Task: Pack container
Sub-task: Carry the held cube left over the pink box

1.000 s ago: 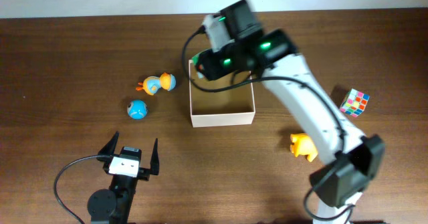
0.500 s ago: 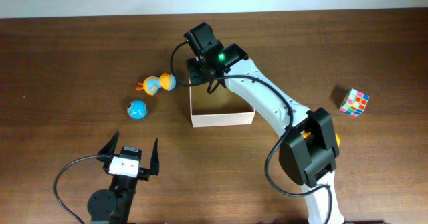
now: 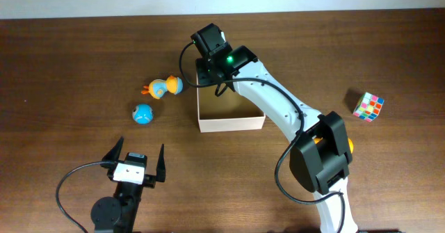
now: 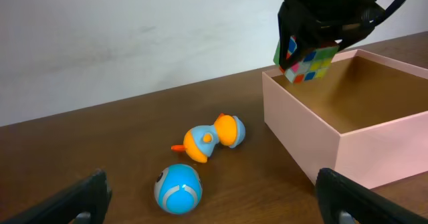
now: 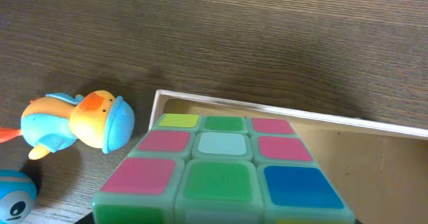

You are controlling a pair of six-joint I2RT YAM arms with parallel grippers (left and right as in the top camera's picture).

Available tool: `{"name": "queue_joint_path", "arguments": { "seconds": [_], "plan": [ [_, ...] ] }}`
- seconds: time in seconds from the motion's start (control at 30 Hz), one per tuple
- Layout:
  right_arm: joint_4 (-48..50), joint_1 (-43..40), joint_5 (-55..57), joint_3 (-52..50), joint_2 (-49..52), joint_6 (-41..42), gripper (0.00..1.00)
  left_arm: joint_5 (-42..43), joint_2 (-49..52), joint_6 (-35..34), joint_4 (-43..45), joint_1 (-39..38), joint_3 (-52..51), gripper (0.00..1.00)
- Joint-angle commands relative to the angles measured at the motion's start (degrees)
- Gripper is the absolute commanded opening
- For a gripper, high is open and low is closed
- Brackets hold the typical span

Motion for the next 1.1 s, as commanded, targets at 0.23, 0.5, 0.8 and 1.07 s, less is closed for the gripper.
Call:
{"name": "queue_joint_path", "arguments": {
  "seconds": [0.23,0.5,0.8,1.07],
  "plan": [
    [0.9,0.0,1.7,0.8,1.9,1.7,0.44,-0.2,-0.5,0.7,0.0,0.3,-0.4,0.99],
    [0.9,0.0,1.6,0.8,3.9,1.8,0.43,-0.2,-0.5,0.7,0.0,0.3,-0.4,0.99],
    [1.7,-0.1,1.6,0.8,4.3,1.7,0.64,-0.2,-0.5,0.7,0.0,0.3,-0.4,0.99],
    [1.7,-0.1,1.6,0.8,4.3,1.5,0.68,-0.2,-0.5,0.7,0.0,0.3,-0.4,0.99]
  ]
}}
